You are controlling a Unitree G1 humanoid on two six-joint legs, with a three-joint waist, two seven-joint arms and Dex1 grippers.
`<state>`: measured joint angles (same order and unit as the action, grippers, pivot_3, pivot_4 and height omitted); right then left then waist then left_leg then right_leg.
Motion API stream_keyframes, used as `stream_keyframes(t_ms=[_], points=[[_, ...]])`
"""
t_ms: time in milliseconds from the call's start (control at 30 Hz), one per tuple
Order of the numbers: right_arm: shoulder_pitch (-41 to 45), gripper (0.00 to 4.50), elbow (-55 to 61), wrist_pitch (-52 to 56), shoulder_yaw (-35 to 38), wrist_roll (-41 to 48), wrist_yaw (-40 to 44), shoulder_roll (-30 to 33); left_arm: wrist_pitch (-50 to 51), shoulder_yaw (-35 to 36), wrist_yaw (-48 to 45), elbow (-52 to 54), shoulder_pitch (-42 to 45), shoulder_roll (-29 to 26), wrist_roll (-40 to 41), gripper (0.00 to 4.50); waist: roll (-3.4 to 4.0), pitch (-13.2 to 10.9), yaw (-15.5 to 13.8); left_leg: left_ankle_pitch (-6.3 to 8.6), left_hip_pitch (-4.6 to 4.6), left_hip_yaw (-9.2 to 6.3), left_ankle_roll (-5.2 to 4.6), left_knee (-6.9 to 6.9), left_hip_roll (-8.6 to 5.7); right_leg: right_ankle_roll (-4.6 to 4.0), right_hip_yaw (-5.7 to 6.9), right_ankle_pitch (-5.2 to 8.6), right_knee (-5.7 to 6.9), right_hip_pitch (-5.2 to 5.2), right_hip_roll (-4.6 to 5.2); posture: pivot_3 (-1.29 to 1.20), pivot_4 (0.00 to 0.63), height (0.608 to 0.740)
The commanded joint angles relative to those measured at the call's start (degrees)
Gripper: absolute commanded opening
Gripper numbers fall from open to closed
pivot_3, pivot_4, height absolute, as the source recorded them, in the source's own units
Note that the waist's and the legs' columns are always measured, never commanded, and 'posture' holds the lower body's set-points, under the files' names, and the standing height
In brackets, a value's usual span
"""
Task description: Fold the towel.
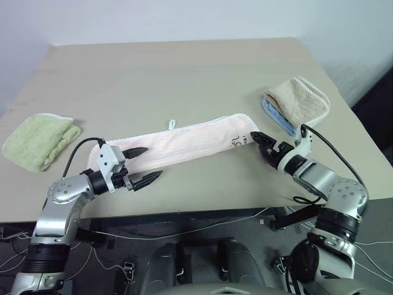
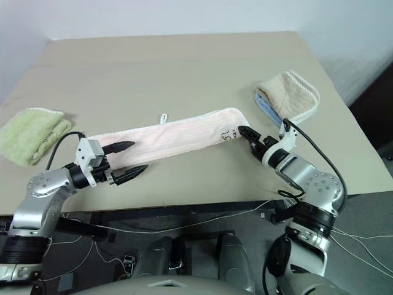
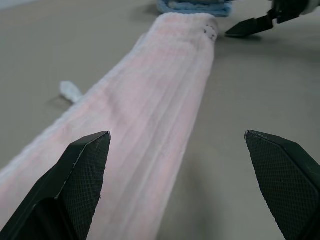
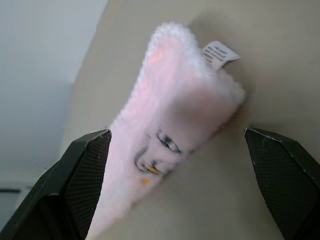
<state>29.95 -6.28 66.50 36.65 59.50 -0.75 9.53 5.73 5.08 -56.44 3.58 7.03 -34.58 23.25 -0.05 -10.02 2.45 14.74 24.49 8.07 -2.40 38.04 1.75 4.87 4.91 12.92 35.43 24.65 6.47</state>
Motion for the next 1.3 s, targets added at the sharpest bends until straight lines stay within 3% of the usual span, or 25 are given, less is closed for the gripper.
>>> stream_keyframes(t_ms=[33, 300, 400, 800, 1300], points=[[3.7, 4.47, -5.8, -2.6, 0.6, 1.0, -1.9, -1.6, -0.3, 0.3, 0.0, 2.8, 0.0, 0.2, 0.8, 4.5, -0.01, 0.0, 0.1, -0.01, 0.0, 0.0, 0.01, 0.0, 0.0, 0.0, 0.0, 0.0, 0.0, 0.0, -0.01, 0.0, 0.15, 0.74], [8.9, 4.47, -16.0, -8.7, 1.2, -0.6, -4.1, -1.9, -0.1, 0.9, 0.8, 4.7, -1.8, 0.5, 1.0, 4.5, -0.12, 0.1, 0.2, -0.02, -0.05, 0.01, 0.01, 0.0, 0.02, 0.01, -0.01, 0.0, 0.01, -0.04, -0.03, 0.0, 0.15, 0.74], [9.3, 3.96, -17.2, -9.8, 1.3, -0.2, -4.3, -1.9, -0.1, 1.1, 1.2, 5.2, -2.5, 0.6, 1.0, 4.5, -0.12, 0.2, 0.1, -0.02, -0.07, 0.01, 0.02, 0.0, 0.04, 0.01, -0.01, 0.0, 0.01, -0.06, -0.04, 0.0, 0.15, 0.74], [9.0, 0.03, -17.0, -12.5, 1.1, 0.5, -4.2, -0.9, -0.4, 0.8, 2.0, 5.5, -3.1, 1.2, 0.7, 4.5, -0.38, 0.4, 0.1, 0.03, -0.09, -0.01, -0.06, 0.0, 0.04, 0.01, 0.0, 0.0, -0.01, -0.1, -0.02, 0.0, 0.15, 0.74], [12.0, 0.03, -16.2, -15.9, -1.1, -2.9, 3.3, 9.8, -0.7, 1.0, 2.4, 5.0, -3.4, 1.1, 0.3, 4.5, -0.2, 0.2, -0.2, 0.07, 0.03, -0.01, -0.11, -0.01, -0.03, 0.0, 0.0, 0.0, -0.08, -0.01, 0.08, 0.0, 0.15, 0.74]])
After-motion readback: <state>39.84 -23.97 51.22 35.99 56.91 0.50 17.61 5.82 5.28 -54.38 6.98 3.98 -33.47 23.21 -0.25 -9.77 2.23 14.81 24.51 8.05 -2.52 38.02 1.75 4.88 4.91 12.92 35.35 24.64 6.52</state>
